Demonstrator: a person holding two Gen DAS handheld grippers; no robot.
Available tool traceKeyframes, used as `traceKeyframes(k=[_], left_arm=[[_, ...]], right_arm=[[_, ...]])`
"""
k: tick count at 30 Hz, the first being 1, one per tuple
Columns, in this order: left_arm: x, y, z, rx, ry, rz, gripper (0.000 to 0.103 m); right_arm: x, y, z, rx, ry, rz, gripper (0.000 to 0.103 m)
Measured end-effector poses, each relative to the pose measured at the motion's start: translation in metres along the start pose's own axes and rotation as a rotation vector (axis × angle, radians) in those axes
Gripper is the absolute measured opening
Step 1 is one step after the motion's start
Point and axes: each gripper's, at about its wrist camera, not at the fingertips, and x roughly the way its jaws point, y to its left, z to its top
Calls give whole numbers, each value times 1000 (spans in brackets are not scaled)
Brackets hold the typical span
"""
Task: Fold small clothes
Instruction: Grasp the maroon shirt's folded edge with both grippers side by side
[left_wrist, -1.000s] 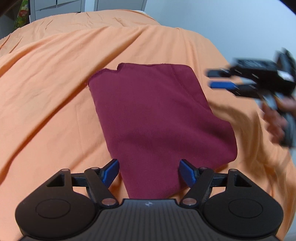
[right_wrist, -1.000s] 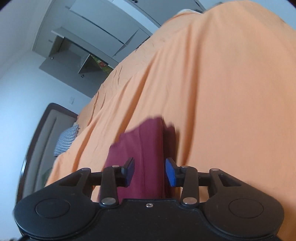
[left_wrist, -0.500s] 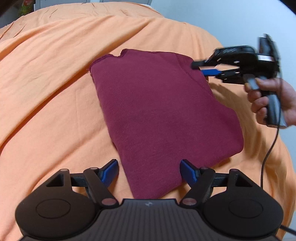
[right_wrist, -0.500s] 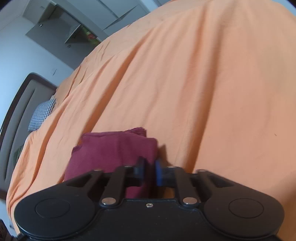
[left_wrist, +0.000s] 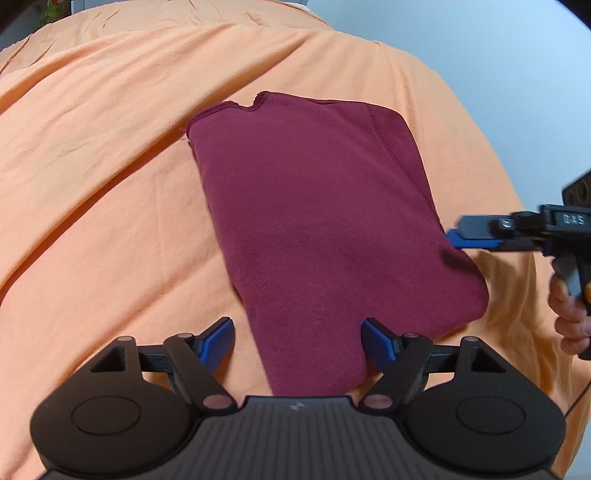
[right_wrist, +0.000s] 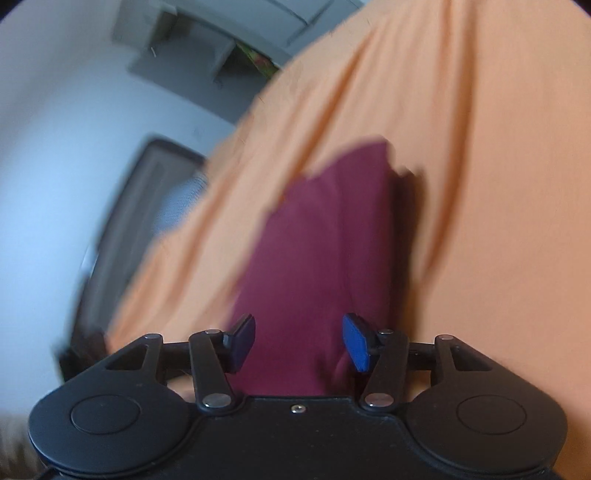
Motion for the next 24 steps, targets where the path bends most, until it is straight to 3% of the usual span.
traceKeyframes(k=[2, 5, 7, 12, 16, 21, 24], left_arm=[[-5, 1, 3, -6, -16, -3, 80], [-25, 8, 12, -42, -134, -47, 80], [-30, 18, 22, -85, -169, -60, 80], [-10, 45, 46, -198, -154, -78, 80], [6, 59, 58, -267, -144, -97, 80], [28, 59, 62, -260, -99, -122, 81], [36, 60, 58, -255, -57, -160, 81]], right_arm=[[-9, -7, -7, 25, -4, -7, 54], [-31, -9, -9, 66, -70, 8, 68], [-41, -7, -2, 74, -124, -3, 69], [-28, -12, 20, 54, -166, -4, 70], [12, -8, 47, 31, -157, -47, 69], [62, -16, 68, 50, -84, -74, 70], [81, -24, 62, 56, -7, -115, 68]])
